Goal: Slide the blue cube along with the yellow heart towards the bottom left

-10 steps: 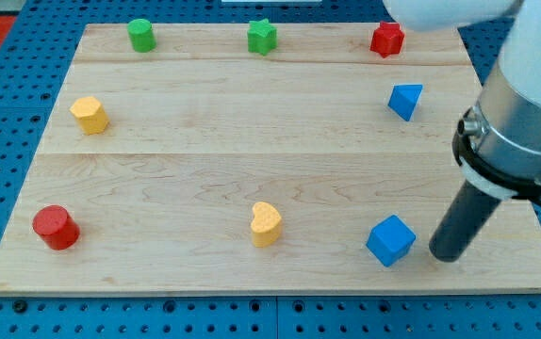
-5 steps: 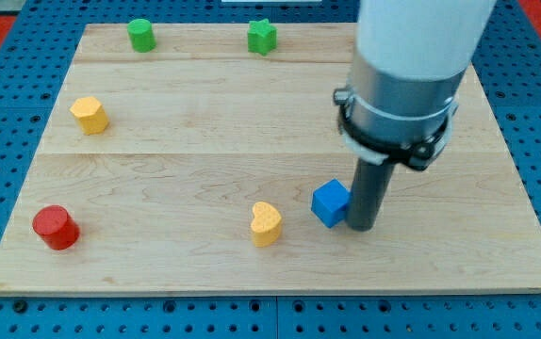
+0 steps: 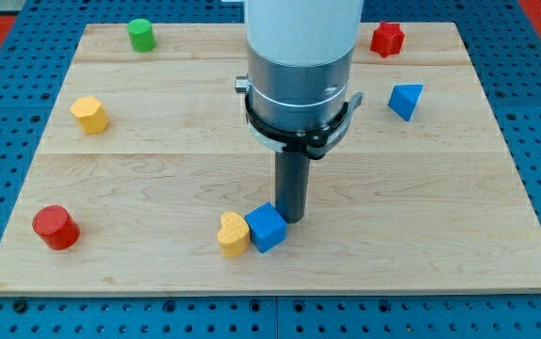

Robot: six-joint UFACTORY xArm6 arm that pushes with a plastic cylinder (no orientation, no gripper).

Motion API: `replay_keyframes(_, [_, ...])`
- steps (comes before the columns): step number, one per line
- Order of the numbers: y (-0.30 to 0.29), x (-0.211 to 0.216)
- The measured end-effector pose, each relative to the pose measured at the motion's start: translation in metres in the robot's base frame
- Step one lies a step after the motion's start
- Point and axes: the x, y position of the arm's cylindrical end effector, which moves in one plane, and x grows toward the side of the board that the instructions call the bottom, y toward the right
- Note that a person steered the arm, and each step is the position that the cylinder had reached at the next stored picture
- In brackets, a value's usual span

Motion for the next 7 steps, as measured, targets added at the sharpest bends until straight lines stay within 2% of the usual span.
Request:
replay_keyframes(2, [0.055,0.005])
replay_keyframes(7, [-0.105,0.018])
